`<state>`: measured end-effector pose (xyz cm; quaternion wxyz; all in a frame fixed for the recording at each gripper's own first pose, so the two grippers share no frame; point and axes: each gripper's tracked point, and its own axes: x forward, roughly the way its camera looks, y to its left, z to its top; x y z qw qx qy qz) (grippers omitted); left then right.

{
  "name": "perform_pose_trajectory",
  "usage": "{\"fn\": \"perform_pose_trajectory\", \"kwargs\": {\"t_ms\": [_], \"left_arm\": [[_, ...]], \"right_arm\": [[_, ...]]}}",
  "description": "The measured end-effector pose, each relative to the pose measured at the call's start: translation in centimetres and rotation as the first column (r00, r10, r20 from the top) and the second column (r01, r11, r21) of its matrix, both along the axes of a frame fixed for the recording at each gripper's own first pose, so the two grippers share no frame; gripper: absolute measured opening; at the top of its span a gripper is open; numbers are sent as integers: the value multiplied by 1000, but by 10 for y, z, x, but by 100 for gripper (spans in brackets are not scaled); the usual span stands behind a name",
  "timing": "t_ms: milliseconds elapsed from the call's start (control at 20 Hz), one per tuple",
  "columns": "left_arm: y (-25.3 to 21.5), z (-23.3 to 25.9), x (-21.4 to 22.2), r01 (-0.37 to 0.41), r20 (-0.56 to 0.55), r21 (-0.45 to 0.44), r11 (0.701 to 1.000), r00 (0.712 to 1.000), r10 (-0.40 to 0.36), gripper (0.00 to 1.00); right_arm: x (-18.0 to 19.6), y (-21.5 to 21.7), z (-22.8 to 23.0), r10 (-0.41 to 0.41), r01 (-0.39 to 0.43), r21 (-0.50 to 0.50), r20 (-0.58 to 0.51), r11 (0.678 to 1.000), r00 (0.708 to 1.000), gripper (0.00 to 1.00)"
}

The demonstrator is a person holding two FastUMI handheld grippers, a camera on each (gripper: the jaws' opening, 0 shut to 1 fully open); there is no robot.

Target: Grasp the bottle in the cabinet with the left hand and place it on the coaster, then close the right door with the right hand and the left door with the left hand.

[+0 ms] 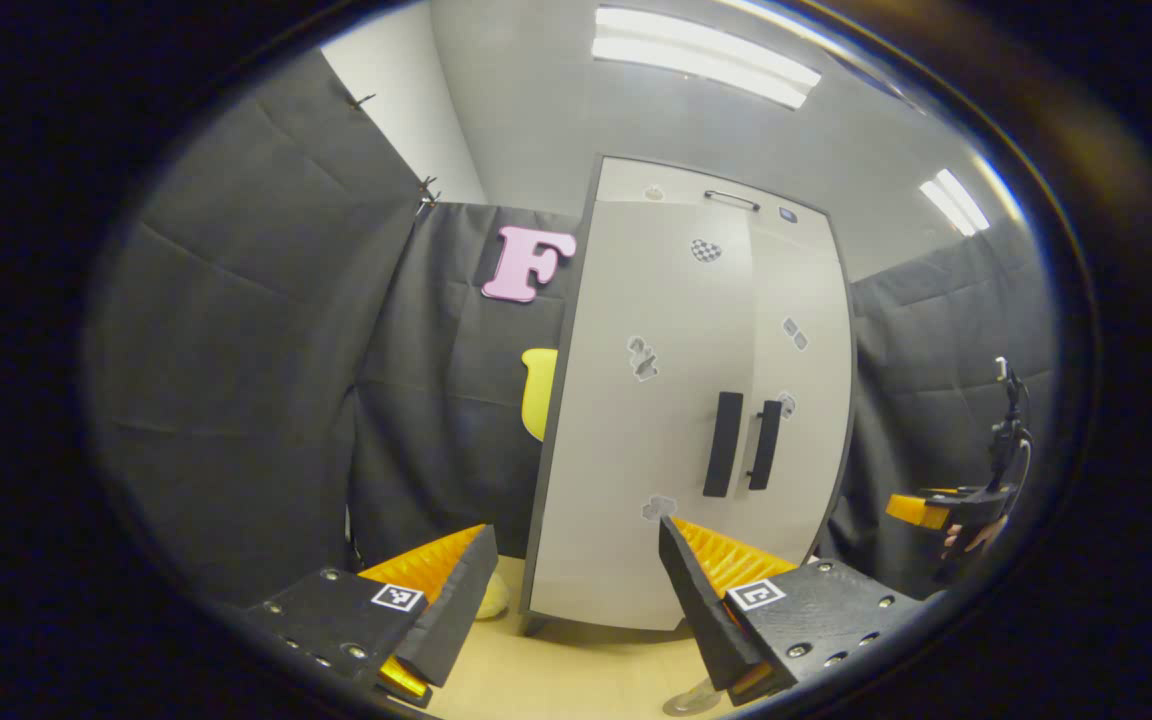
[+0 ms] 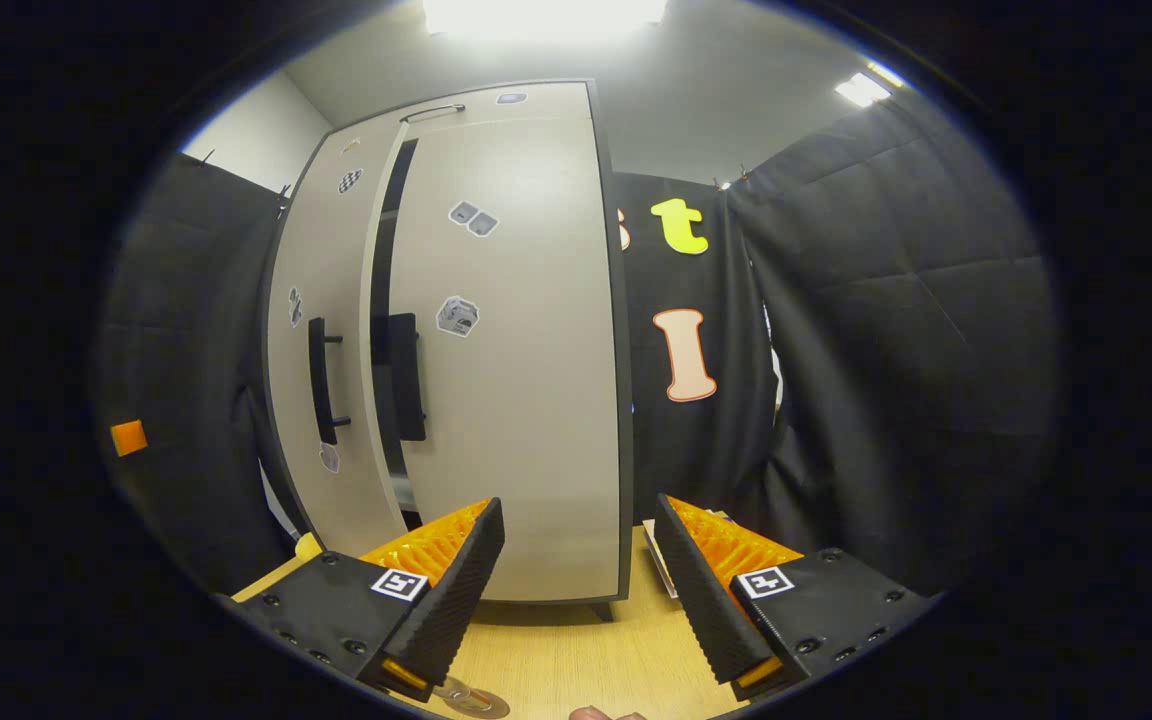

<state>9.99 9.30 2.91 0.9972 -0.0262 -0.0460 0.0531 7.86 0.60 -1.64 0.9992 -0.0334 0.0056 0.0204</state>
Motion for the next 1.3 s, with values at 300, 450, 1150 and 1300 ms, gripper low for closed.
{"fn": "perform_pose_trajectory", "kwargs": {"t_ms": [300,450,1150,1300], "left_arm": [[-9,-11,19,71,-46,8,997,996,-70,94],[-5,-10,27,75,-43,25,997,996,-73,94],[-5,-41,54,96,-65,14,995,993,-95,94],[5,-45,61,81,-76,23,996,994,-80,94]], "right_arm": [[-18,-14,1,-65,65,-34,11,997,998,92],[-21,-14,-4,-85,85,2,-21,996,996,92],[-18,-44,25,-190,188,-47,-37,981,981,96],[-14,-47,32,-201,199,-47,-30,979,979,96]]}}
